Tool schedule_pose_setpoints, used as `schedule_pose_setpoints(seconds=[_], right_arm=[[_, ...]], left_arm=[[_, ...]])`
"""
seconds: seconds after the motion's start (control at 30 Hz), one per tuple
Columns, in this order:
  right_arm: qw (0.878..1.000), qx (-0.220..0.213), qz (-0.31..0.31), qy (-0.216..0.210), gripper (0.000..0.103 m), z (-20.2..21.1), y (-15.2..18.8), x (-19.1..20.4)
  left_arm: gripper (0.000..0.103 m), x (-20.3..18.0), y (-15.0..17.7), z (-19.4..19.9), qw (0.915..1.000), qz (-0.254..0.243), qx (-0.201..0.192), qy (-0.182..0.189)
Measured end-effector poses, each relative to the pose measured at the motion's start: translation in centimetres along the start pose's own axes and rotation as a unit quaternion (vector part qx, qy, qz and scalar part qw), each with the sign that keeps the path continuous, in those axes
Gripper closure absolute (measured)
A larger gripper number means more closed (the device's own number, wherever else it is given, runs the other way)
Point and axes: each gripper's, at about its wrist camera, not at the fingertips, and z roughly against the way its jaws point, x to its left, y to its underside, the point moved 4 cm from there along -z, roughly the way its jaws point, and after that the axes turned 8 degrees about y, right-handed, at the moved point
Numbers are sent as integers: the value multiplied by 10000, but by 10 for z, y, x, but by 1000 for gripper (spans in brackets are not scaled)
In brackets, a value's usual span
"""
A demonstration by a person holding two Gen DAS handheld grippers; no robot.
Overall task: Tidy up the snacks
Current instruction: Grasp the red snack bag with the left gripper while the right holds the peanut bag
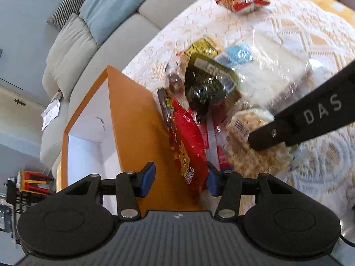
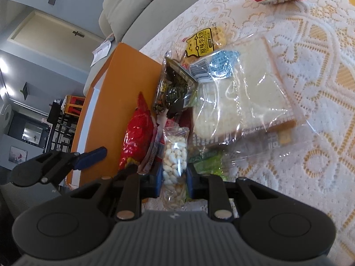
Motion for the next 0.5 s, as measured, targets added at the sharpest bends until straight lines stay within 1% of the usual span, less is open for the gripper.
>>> schedule_pose_setpoints(seconds=[0.07,0.17,0.37,0.4,0.47,0.5], right_arm=[[10000,34,-26,-21,81,-2,0,-1],[9999,88,-95,-96,79,-6,0,-1],[9999,27,-20,-122,79,-7,0,1],[9999,15,-12,-124,80,-7,1,1],[9999,-6,32,-102,81,-6,0,2],[9999,-27,69,-82,81,-5,1,2]], left_arm=[[44,-1,2,4,9999,12,-96,51],[44,-6,2,3,9997,-65,-230,-2],[45,-16,0,-3,9986,-306,-410,-155],[46,-17,-2,-4,9984,-339,-425,-172],[53,-18,-3,-5,9982,-376,-442,-171],[61,-19,-4,-4,9982,-372,-459,-130]])
